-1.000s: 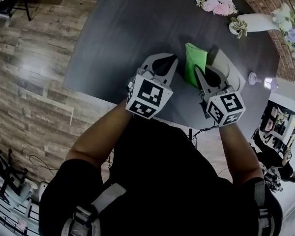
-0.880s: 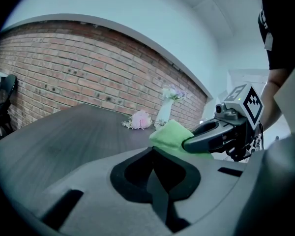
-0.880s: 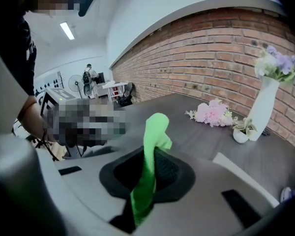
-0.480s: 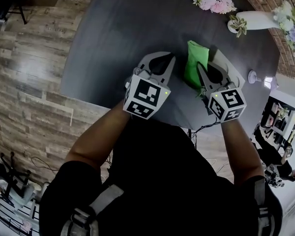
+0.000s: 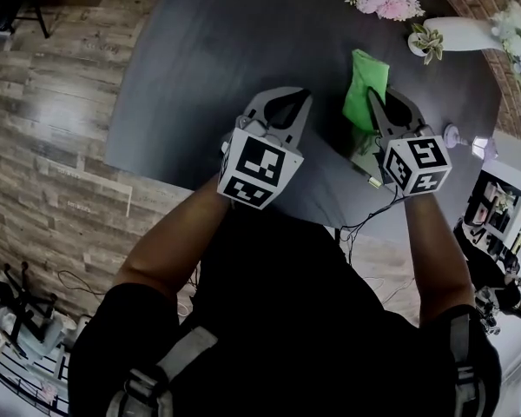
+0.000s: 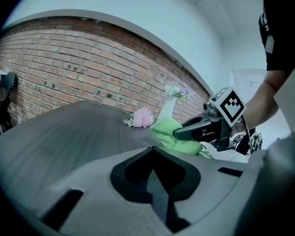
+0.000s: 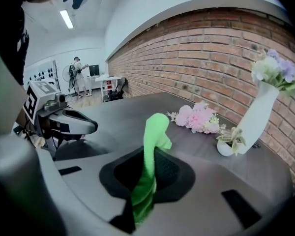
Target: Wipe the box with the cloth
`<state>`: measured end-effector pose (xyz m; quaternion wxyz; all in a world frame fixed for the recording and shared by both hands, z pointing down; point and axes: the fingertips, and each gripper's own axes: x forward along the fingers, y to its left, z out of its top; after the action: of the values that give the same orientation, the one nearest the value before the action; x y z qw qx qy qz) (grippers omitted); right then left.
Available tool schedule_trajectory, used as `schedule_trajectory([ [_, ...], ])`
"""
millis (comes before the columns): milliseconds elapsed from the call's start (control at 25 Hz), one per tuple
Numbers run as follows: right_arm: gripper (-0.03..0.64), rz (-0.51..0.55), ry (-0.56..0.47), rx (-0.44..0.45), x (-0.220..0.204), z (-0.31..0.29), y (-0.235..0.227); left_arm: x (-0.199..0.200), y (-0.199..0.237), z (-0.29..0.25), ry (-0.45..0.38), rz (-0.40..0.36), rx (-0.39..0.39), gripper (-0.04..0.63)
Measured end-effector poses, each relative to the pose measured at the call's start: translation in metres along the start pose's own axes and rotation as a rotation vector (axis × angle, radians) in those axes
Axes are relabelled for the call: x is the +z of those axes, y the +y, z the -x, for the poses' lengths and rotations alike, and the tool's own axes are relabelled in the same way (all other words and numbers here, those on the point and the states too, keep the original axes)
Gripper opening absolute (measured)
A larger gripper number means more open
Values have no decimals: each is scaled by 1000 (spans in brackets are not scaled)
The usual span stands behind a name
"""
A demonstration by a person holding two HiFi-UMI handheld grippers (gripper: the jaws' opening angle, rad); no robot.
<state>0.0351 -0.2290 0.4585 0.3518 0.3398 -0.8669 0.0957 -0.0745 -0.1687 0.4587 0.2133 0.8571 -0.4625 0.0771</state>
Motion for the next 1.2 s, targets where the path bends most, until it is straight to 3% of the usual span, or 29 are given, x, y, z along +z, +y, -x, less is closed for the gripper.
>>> schedule_trajectory([
  [560,38,-4,-1,-65,3,-16,-53,7,-2,-13,-1,5,3,8],
  [960,38,-6,-16,-82,9,-23,-73,4,-8,-28,15,43,-23,8],
  [1200,38,-20,-15,-89,7,-25,-81,6,-10,-36,25,27,-33,8],
])
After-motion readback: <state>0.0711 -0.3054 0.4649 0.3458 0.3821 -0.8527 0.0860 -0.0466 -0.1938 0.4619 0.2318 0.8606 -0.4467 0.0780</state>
